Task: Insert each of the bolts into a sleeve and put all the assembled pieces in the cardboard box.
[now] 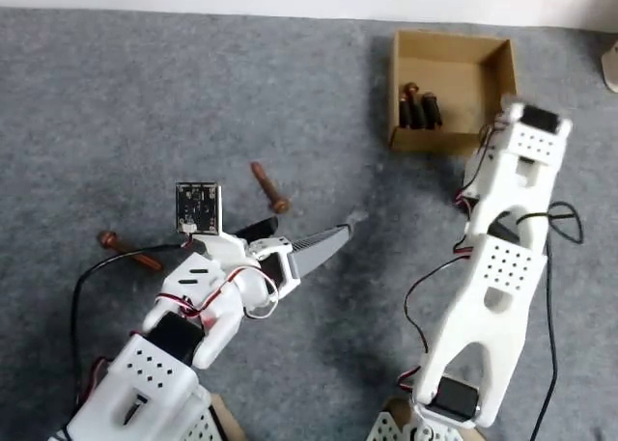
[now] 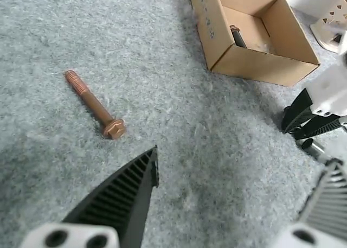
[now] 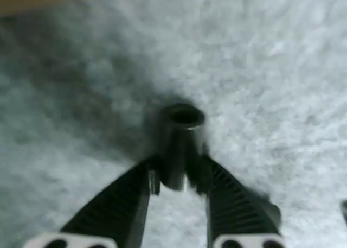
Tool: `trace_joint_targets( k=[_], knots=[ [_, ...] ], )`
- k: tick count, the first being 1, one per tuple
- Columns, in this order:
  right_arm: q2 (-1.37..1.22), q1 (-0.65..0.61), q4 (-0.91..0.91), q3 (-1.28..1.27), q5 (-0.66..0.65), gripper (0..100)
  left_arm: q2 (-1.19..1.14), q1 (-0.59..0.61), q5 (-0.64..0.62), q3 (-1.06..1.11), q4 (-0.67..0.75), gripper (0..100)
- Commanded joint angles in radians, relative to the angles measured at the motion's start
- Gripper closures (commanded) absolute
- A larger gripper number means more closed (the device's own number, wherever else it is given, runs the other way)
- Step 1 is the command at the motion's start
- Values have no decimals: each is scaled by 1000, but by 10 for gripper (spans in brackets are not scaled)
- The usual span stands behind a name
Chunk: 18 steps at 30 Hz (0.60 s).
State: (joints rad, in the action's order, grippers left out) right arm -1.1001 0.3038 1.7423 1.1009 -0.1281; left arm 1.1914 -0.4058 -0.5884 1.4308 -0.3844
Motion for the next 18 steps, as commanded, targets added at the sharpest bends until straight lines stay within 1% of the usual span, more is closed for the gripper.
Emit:
trace_joint_targets(
  k=[1, 18],
  knots=[
    [-38, -1, -41, -4, 29, 899, 12, 4, 0, -7, 25, 579],
    [151, -5, -81, -4, 29, 899, 12, 4, 0, -7, 25, 579]
  ],
)
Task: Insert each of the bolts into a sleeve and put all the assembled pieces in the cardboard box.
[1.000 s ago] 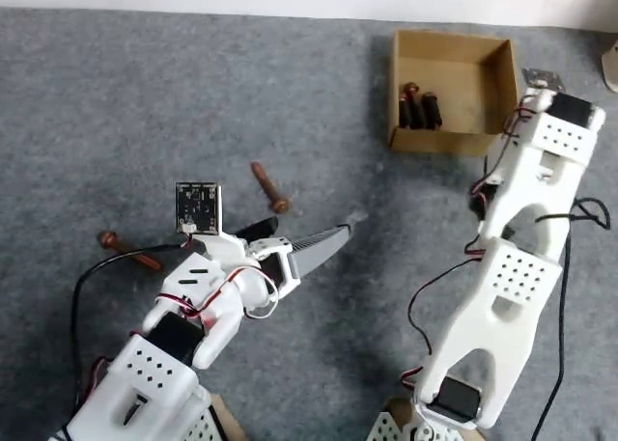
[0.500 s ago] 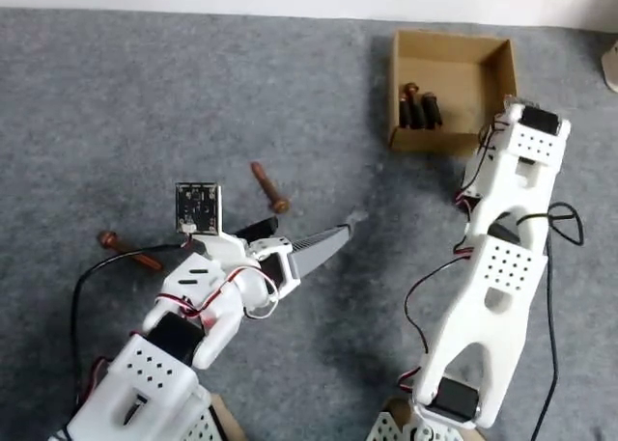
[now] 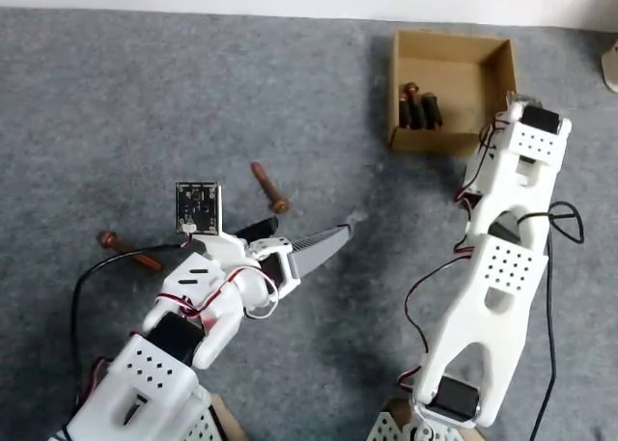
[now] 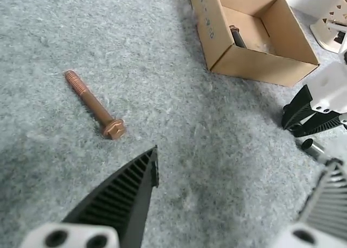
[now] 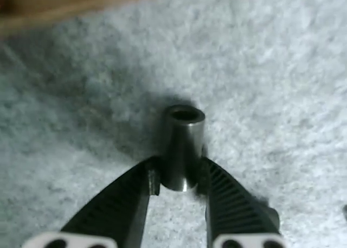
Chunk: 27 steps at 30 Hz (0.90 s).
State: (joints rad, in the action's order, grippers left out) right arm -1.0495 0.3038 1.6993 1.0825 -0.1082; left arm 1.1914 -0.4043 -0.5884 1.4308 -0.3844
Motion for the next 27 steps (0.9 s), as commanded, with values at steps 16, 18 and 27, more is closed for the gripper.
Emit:
trace_joint_targets(
  k=[16, 18, 27],
  knots=[
    [137, -1, -140, 13, 8, 899, 12, 2, 0, -7, 25, 579],
    [136, -1, -160, 12, 8, 899, 12, 2, 0, -7, 25, 579],
    [101, 7, -193, 2, 11, 899, 12, 2, 0, -7, 25, 579]
  ],
)
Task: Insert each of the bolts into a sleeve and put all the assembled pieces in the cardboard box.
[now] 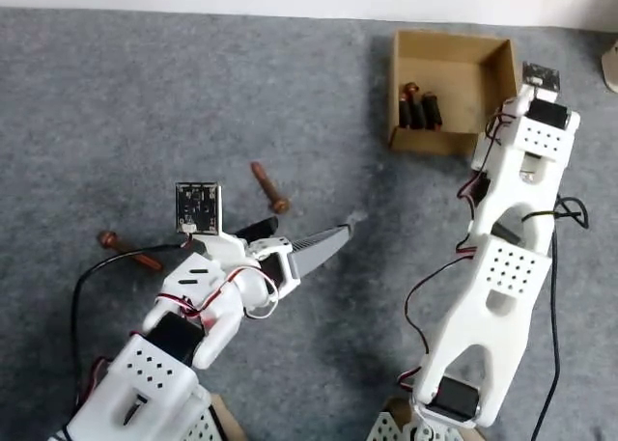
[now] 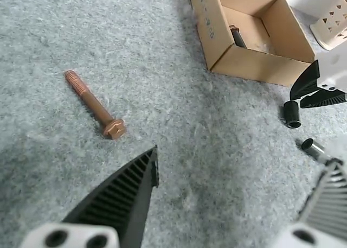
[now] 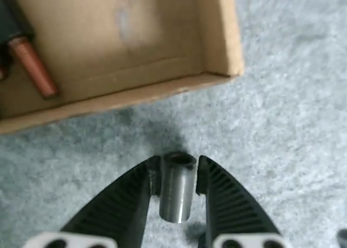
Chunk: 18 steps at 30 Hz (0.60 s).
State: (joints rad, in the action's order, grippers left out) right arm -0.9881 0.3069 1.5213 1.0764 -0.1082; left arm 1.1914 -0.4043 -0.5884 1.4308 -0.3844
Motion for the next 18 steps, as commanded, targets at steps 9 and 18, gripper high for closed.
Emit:
trace_joint_targets(
  k=[9, 18],
  knots=[
    [-104, 18, -13, 18, 38, 899, 12, 2, 0, -7, 25, 579],
    [-125, 16, 42, 21, 37, 906, 12, 2, 0, -7, 25, 579]
  ],
)
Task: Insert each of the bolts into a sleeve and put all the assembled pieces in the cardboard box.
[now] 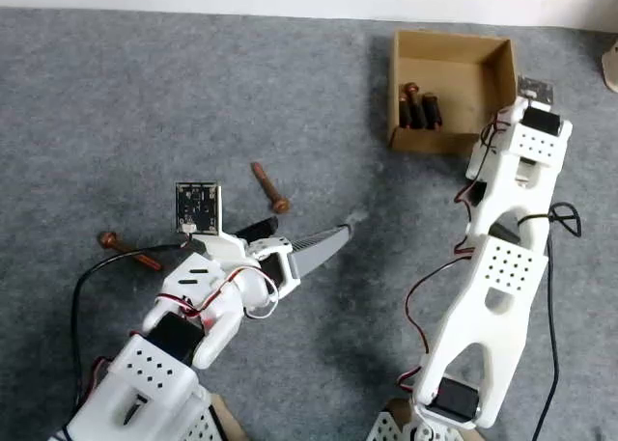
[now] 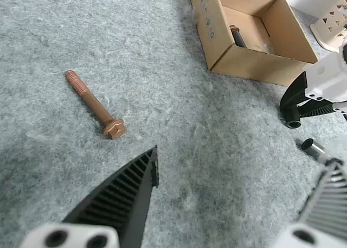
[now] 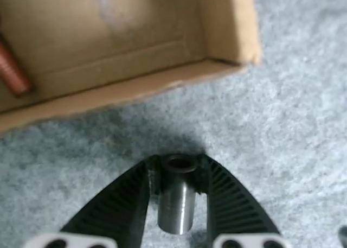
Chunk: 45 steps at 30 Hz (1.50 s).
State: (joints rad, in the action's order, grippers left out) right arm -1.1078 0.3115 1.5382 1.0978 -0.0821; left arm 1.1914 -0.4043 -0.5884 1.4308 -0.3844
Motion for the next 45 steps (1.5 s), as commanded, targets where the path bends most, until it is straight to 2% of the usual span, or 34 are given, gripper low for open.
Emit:
trace_joint_targets(
  k=[1, 2, 3, 10, 15, 23, 28, 33, 39, 41, 45],
  knots=[
    [-5, 10, 27, -1, 6, 930, 12, 2, 0, -7, 25, 579],
    [-2, 8, 35, 2, 5, 992, 12, 2, 0, -7, 25, 579],
    [2, 5, 45, 13, 5, 998, 12, 2, 0, -7, 25, 579],
    [38, -18, 220, 236, -40, 993, 12, 7, 0, -18, 21, 579],
    [70, -4, 226, 374, -61, 993, 12, 13, -5, -79, -34, 579],
    [87, -27, 226, 277, -109, 993, 10, 101, -8, -208, -213, 579],
    [96, -68, 228, 246, -109, 993, -12, 99, -8, -234, -244, 579],
    [203, -94, 228, 188, -103, 993, -283, 101, -26, -392, -328, 579],
    [392, -140, 226, -33, -103, 993, -636, 162, -49, -562, -364, 579],
    [455, -163, 226, -102, -103, 993, -673, 199, -11, -579, -365, 579],
    [590, -220, 226, -236, -110, 993, -674, 257, 176, -618, -400, 579]
  ],
)
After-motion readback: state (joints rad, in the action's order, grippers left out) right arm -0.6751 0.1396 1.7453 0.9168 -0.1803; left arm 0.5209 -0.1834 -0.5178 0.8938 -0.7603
